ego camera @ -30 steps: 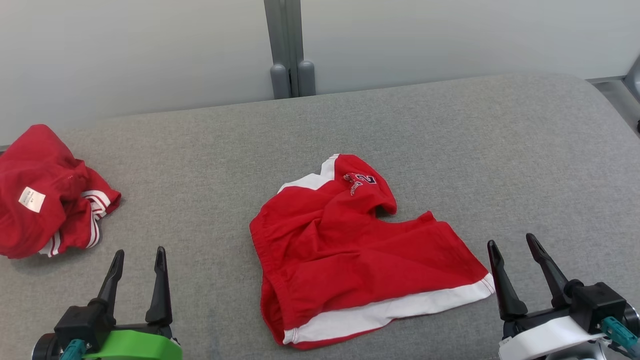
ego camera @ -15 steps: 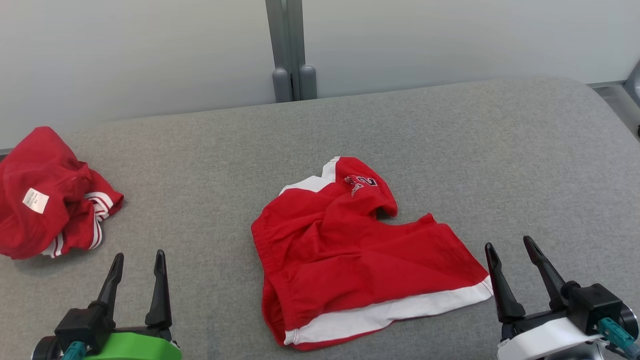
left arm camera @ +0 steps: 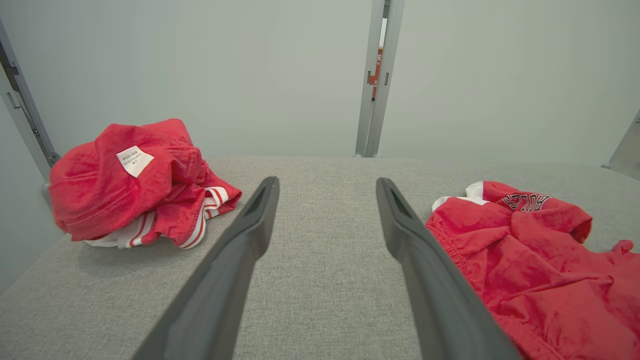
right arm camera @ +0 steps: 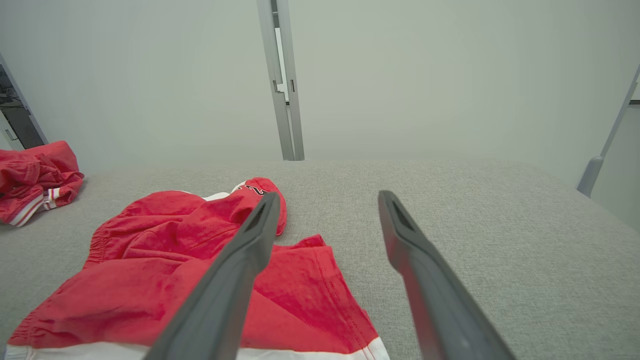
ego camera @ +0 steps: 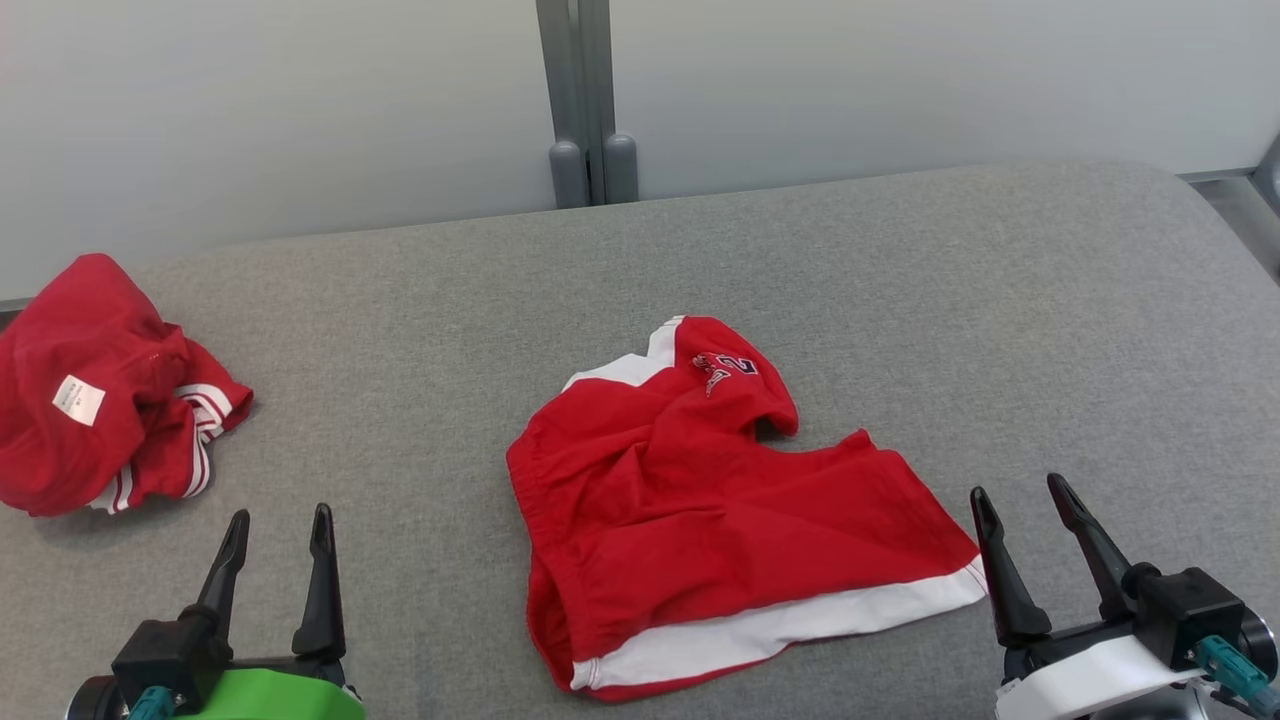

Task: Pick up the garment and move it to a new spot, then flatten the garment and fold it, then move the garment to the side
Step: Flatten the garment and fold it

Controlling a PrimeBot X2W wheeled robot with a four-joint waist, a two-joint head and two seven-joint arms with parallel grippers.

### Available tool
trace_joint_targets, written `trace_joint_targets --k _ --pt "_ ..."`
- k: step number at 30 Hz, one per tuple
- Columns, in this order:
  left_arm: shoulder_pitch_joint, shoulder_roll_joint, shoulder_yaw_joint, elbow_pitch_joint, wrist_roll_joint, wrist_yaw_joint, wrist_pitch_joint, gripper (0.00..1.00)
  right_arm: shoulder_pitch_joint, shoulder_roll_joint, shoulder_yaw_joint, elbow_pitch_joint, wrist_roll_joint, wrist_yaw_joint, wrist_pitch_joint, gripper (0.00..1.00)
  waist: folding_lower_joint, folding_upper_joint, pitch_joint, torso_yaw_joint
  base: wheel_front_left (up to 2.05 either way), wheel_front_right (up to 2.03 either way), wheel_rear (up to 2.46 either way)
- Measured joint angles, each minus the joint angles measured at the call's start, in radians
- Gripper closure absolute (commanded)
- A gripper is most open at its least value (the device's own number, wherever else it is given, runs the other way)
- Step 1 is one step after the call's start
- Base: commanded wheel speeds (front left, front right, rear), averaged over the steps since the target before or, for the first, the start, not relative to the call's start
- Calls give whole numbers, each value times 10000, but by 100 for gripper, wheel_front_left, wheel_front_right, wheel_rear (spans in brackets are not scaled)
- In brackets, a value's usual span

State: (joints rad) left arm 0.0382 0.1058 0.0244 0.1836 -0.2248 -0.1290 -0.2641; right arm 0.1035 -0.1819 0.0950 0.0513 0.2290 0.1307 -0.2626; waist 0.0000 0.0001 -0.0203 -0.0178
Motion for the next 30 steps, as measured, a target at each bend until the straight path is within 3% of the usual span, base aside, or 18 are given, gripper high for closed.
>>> trace_joint_targets --k 16,23,30 --pt "34 40 -226 -12 13 0 0 0 -1 42 -19 79 10 0 0 0 0 0 65 52 0 0 0" --pt "73 309 -2474 539 2 -2 2 0 -365 -88 -150 897 -21 0 -2 0 0 0 320 88 0 0 0" --pt "-201 663 -4920 1315 -330 -27 0 0 -1219 -297 -215 2479 21 0 -2 0 0 0 855 133 0 0 0"
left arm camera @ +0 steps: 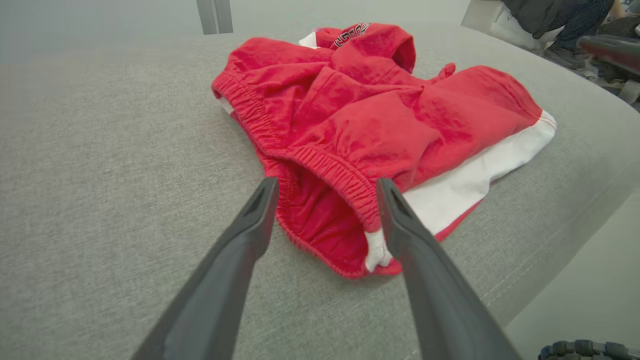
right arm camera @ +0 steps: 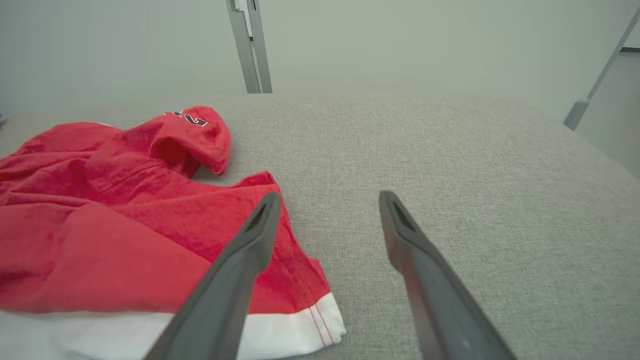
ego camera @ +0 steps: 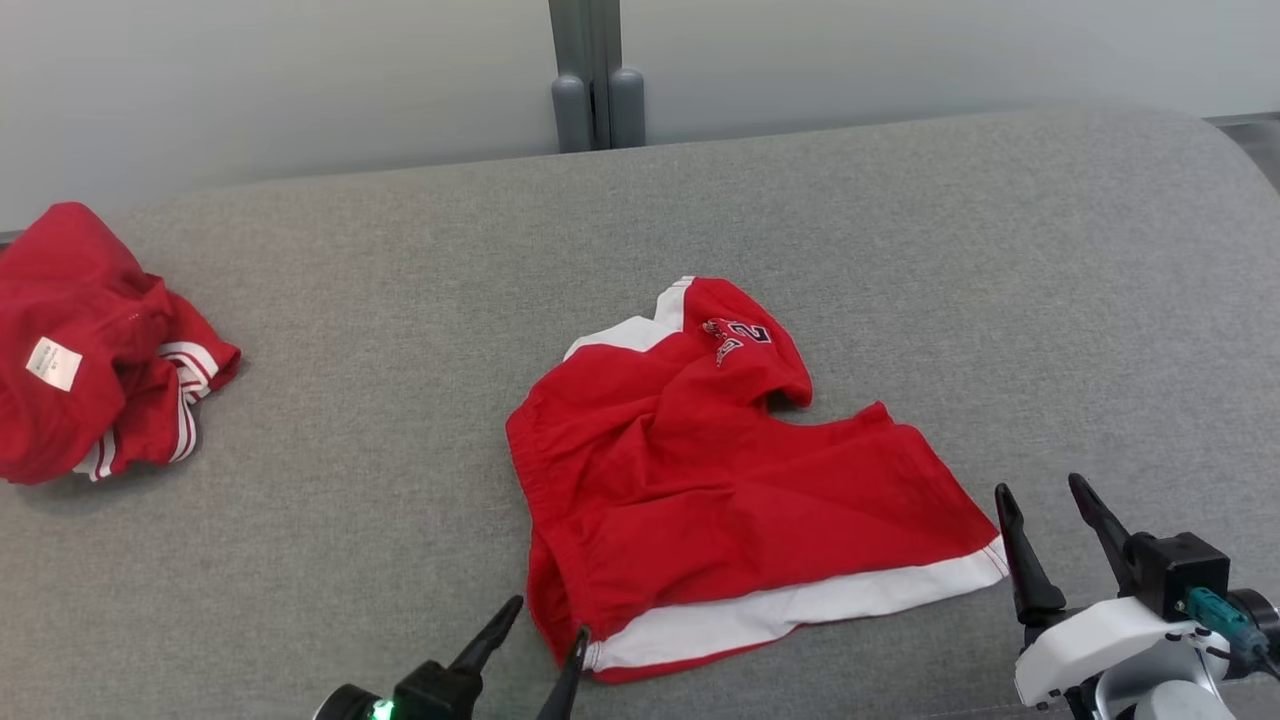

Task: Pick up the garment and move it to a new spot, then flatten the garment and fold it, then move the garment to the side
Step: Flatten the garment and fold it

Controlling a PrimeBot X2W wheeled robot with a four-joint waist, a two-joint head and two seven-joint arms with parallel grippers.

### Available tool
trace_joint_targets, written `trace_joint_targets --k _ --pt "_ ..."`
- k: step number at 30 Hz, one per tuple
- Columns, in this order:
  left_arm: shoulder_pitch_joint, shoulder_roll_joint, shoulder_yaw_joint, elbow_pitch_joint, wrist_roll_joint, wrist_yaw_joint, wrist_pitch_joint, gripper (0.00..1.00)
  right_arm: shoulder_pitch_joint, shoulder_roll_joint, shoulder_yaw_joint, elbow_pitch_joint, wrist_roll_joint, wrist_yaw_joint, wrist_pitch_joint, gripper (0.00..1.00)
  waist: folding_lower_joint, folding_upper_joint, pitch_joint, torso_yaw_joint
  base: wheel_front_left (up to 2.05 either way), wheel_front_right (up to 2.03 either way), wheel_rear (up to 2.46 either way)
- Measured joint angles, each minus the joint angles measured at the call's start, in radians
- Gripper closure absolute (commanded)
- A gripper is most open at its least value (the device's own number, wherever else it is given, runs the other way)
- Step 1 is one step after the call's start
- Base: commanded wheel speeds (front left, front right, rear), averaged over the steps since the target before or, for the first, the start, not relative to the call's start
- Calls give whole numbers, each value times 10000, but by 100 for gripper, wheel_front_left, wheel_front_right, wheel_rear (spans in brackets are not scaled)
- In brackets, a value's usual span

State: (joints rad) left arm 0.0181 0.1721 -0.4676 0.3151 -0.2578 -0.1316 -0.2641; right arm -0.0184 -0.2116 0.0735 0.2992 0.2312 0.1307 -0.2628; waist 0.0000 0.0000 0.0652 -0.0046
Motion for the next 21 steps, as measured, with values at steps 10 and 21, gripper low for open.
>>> trace_joint_targets --k 10,21 --pt "-564 90 -1442 848 -656 0 0 0 -802 92 67 2123 314 0 0 0 0 0 614 20 0 0 0" --pt "-1202 -96 -2132 1620 -1329 -2 0 100 -1389 378 1045 3699 1551 -2 -44 100 0 0 871 71 0 0 0"
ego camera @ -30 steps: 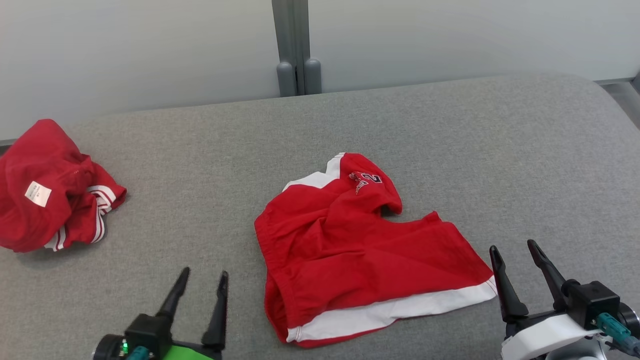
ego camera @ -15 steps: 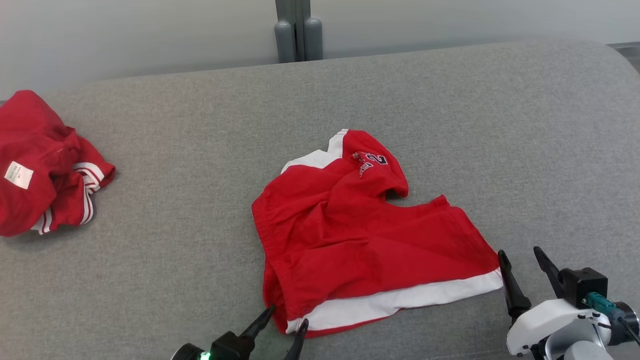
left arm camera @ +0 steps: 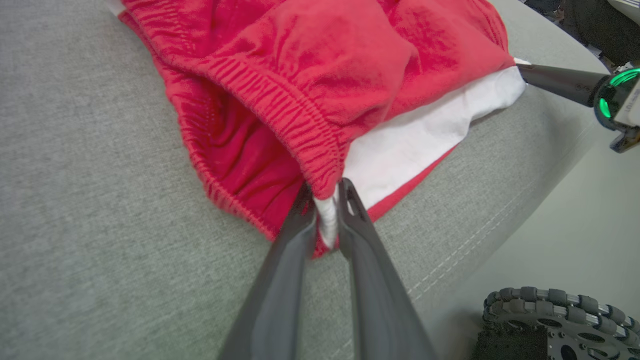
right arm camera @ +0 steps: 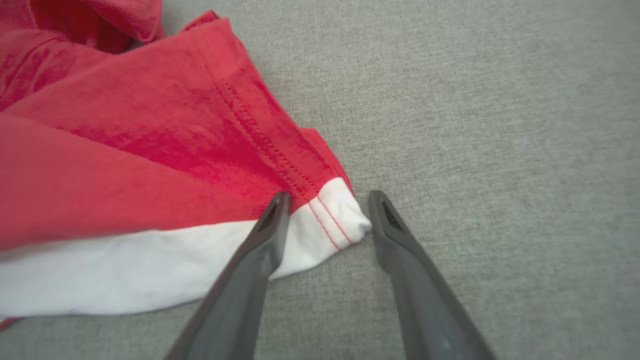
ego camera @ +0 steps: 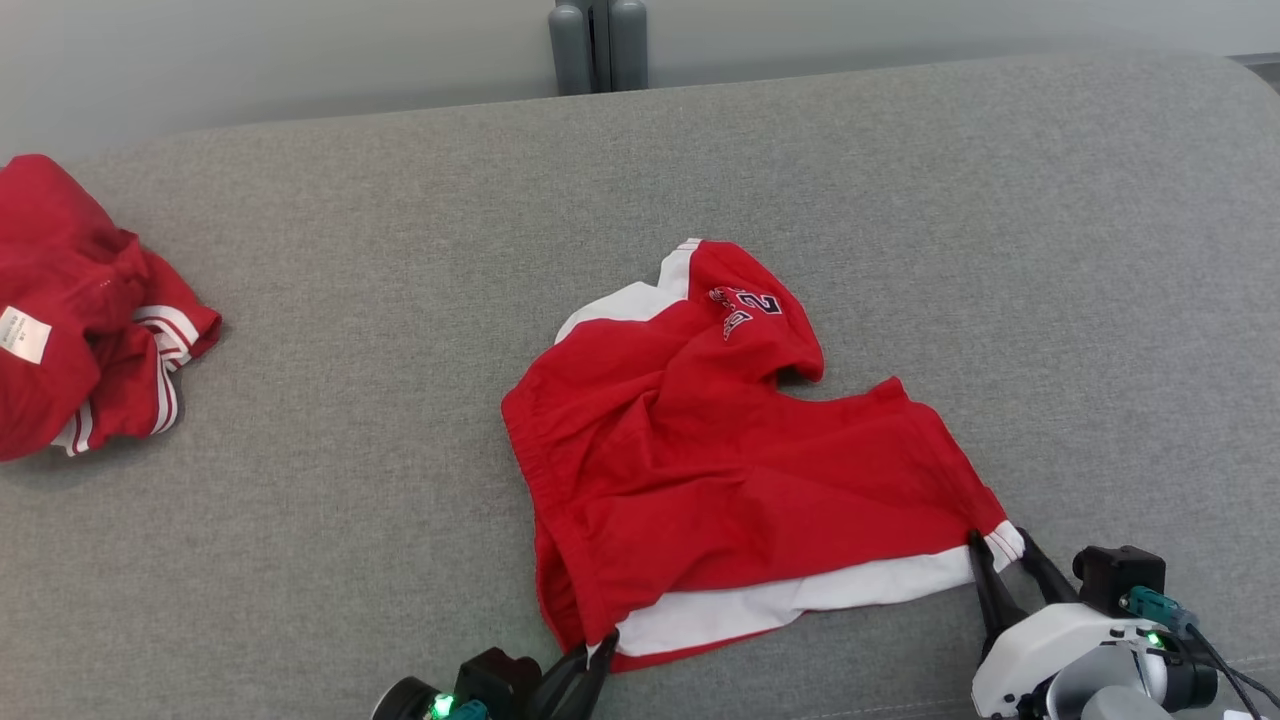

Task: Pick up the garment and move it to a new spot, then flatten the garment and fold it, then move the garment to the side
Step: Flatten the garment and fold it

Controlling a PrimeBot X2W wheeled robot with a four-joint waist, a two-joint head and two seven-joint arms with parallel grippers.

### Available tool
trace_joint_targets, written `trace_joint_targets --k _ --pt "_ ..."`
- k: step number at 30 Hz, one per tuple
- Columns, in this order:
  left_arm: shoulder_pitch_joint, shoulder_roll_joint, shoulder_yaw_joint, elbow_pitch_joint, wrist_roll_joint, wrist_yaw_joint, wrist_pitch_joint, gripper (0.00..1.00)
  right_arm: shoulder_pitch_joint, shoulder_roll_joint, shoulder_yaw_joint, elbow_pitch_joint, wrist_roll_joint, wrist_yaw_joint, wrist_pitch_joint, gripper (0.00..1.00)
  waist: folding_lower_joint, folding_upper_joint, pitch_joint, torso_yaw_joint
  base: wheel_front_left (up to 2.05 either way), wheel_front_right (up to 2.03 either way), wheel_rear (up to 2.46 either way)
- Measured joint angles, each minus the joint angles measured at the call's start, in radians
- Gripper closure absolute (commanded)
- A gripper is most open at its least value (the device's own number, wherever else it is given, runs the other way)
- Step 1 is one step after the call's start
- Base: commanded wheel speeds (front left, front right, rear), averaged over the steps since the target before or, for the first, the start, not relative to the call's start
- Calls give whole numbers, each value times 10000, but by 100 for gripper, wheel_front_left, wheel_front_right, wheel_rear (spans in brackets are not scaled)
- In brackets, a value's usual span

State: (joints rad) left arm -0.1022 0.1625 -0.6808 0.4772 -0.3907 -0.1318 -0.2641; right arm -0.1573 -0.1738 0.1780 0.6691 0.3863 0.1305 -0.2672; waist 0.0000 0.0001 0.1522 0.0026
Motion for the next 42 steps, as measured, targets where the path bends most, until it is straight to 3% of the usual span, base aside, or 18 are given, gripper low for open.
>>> trace_joint_targets --k 4,10,17,21,26,33,38,42 --pt "-81 -109 50 -10 -293 2 2 100 -108 -8 399 -79 420 0 13 100 0 0 -92 -16 0 0 0" --pt "-186 -13 642 -911 -545 0 0 100 8 -198 717 -1273 560 2 29 100 0 0 -308 -108 0 0 0" --pt "-1825 658 782 -1701 -1093 2 2 100 -1039 -489 982 -2487 1070 2 31 100 0 0 -299 -333 0 0 0" --pt "-4118 1417 138 -1760 -1517 0 359 100 -2594 -648 1026 -2493 1822 2 125 100 0 0 14 -404 0 0 0" --pt "-7701 1793 -485 -1384 -2709 0 1189 100 -5465 -537 679 -1894 2801 0 665 100 0 0 720 -445 0 0 0" --pt "-12029 1641 157 566 -4571 2 1536 100 -9888 90 21 -42 3917 0 1580 100 0 0 1921 -637 0 0 0" --pt "-14201 1290 90 1747 -5204 0 1329 100 -12469 399 -688 1507 4245 0 1592 100 1 0 2641 -858 0 0 0" --pt "-15322 1151 0 2322 -5584 0 838 100 -13790 652 -577 2207 4197 0 1394 100 2 0 3000 -1093 0 0 0"
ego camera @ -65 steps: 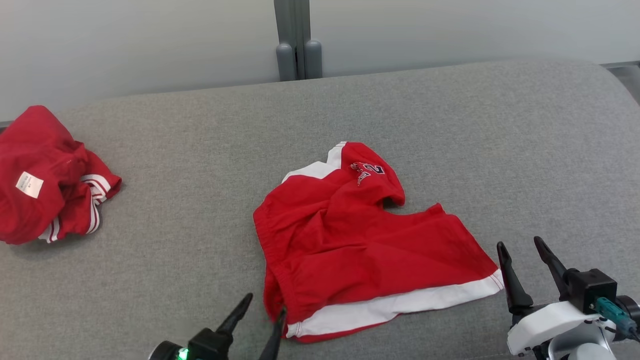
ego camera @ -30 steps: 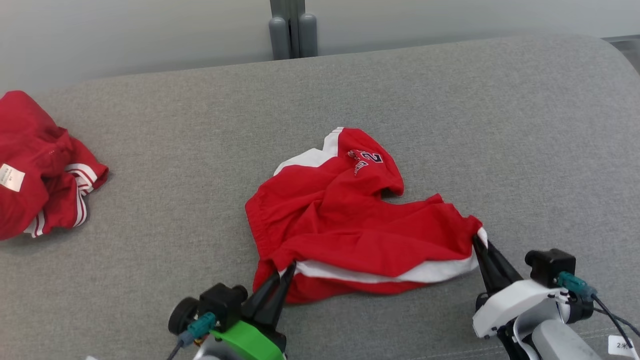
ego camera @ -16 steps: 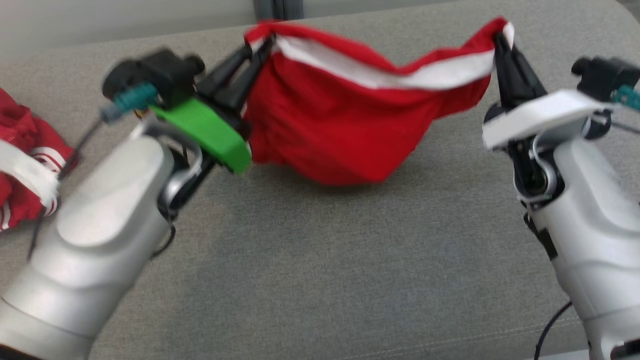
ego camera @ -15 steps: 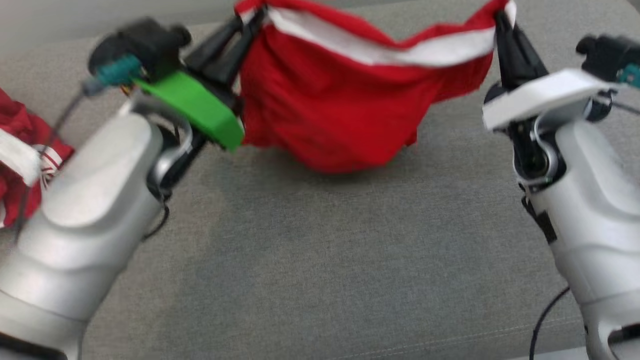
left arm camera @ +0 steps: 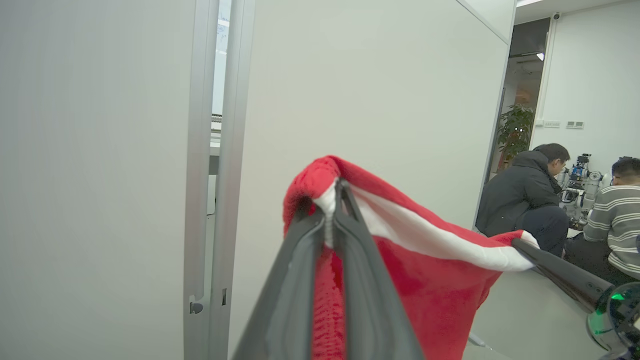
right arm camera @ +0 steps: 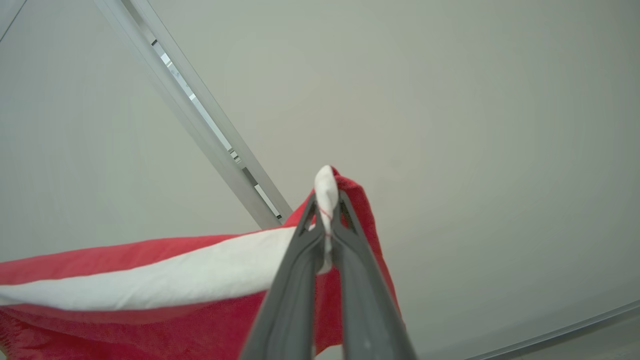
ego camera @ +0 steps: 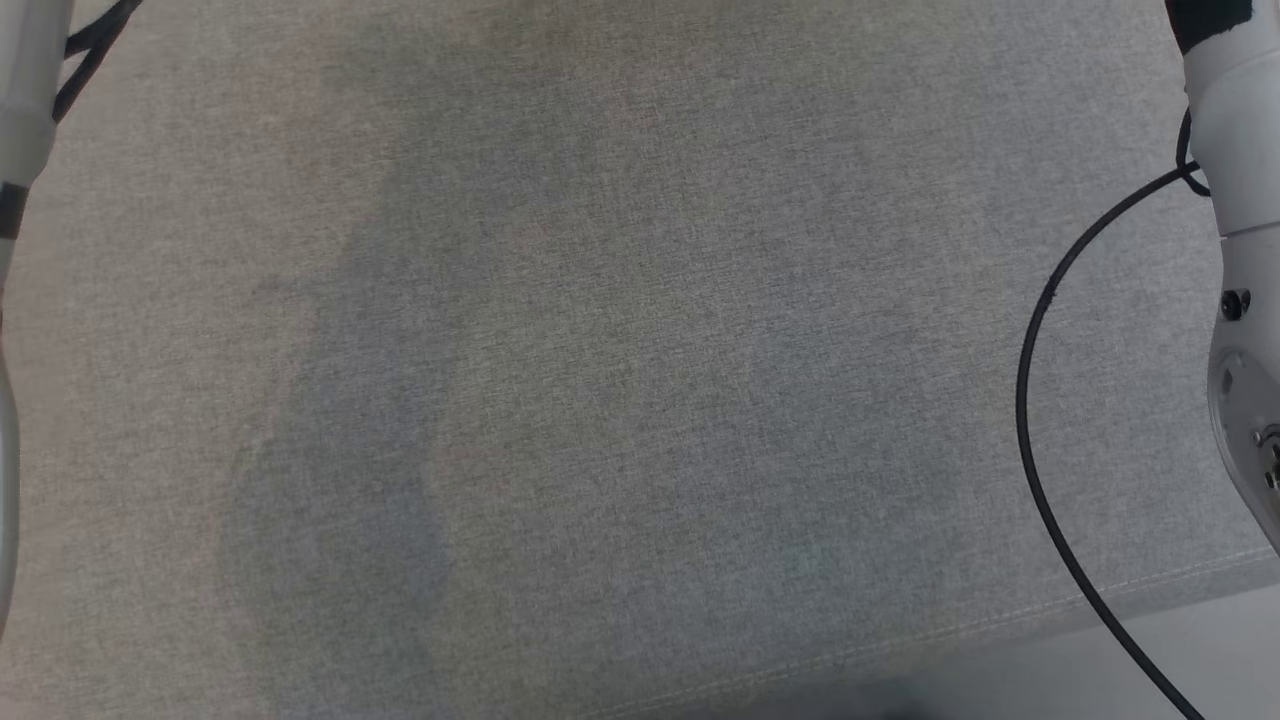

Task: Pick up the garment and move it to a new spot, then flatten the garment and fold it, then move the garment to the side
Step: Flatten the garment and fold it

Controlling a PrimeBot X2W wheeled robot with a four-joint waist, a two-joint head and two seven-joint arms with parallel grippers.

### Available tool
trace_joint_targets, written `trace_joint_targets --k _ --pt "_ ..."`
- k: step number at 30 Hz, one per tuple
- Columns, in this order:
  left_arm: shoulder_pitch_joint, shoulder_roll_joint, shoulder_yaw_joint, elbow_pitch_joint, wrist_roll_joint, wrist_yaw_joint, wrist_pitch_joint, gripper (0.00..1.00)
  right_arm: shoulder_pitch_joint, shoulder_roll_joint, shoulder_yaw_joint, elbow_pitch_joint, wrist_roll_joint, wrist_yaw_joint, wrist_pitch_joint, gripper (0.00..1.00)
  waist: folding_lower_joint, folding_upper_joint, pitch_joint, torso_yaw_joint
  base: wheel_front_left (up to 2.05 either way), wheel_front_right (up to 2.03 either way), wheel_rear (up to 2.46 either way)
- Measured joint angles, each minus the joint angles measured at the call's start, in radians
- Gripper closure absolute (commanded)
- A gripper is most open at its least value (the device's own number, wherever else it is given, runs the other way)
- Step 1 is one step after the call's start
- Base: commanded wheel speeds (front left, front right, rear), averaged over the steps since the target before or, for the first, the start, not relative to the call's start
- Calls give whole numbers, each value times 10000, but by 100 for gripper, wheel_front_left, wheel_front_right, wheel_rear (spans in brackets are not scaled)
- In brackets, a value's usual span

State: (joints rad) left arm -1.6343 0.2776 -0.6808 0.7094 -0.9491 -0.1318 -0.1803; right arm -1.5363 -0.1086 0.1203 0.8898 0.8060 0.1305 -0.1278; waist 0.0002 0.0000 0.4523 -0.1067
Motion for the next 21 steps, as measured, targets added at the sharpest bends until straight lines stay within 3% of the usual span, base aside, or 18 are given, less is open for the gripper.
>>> trace_joint_targets --k 4,9,17,21 --pt "-78 -90 -353 100 -621 0 -249 100 -152 73 374 339 94 0 -56 100 0 1 215 -176 0 0 0" --pt "790 259 -779 35 -1156 0 -568 100 483 121 911 336 499 0 -59 100 0 0 451 -239 0 0 0" --pt "3751 779 -1233 -1076 -1243 0 -805 100 3690 -190 2240 -911 1287 0 -230 100 0 0 203 -147 0 0 0" --pt "5970 742 -213 -1994 -510 12 -836 100 5851 -686 2842 -1937 1737 0 -284 100 -1 0 -230 -80 0 0 0"
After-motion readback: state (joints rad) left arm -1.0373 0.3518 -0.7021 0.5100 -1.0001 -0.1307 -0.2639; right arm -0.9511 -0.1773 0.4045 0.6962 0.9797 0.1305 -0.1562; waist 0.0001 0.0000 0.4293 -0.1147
